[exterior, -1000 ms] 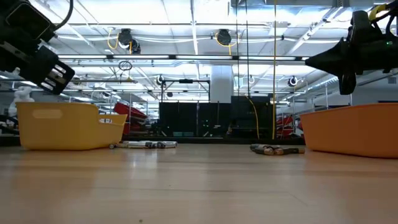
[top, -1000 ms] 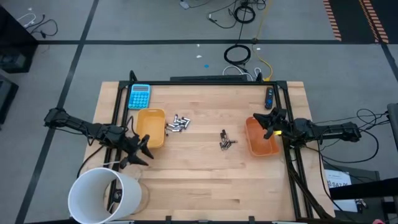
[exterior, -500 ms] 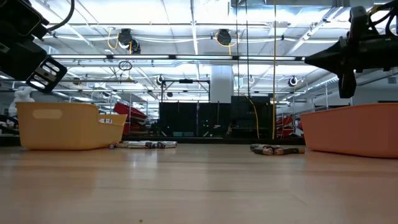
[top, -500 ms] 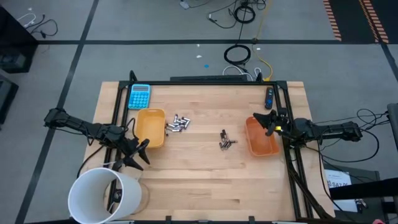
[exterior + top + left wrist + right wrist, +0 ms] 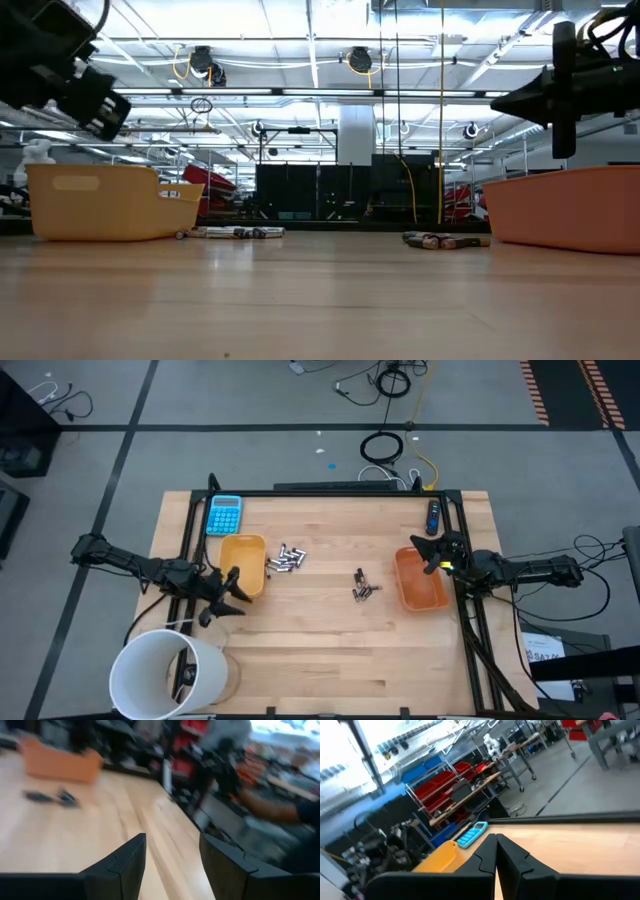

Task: Sort batteries
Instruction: Put the black battery into the orange bin

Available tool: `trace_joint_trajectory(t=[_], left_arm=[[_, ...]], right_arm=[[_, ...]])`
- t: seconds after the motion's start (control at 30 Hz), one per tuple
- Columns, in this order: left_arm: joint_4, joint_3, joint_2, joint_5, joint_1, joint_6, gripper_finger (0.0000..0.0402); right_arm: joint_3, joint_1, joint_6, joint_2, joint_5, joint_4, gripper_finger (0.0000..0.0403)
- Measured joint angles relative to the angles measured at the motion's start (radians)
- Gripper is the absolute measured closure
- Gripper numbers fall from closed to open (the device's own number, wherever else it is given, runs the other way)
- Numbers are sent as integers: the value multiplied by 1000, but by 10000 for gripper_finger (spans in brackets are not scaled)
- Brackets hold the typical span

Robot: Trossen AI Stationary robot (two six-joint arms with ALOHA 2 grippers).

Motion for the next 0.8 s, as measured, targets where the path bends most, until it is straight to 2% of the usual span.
trace_joint_trajectory(t=[0.23,0.27,0.37,0.47,0.53,0.6,0.67,0.73,0.8], left_arm=[[113,0,0,-152,0,0,208],[123,0,0,-208,-1,0,208],[150,0,0,-458,0,15,208],[158,0,0,-704,0,109,208],[154,0,0,-801,1,123,208],[154,0,0,-820,0,101,208],[152,0,0,-803,1,63,208],[150,2,0,-792,1,55,208],[143,5,0,-816,3,57,208]], right_arm=[[0,0,-77,0,-15,59,403],[0,0,-83,0,-13,57,403],[0,-2,-100,0,-16,65,403],[0,-4,-103,0,-4,51,403],[0,-5,-93,1,-20,29,403],[1,-5,-92,0,-59,-19,403],[1,-5,-93,9,-142,-78,403],[1,-4,-112,34,-234,-84,403],[1,-4,-140,75,-283,-54,403]])
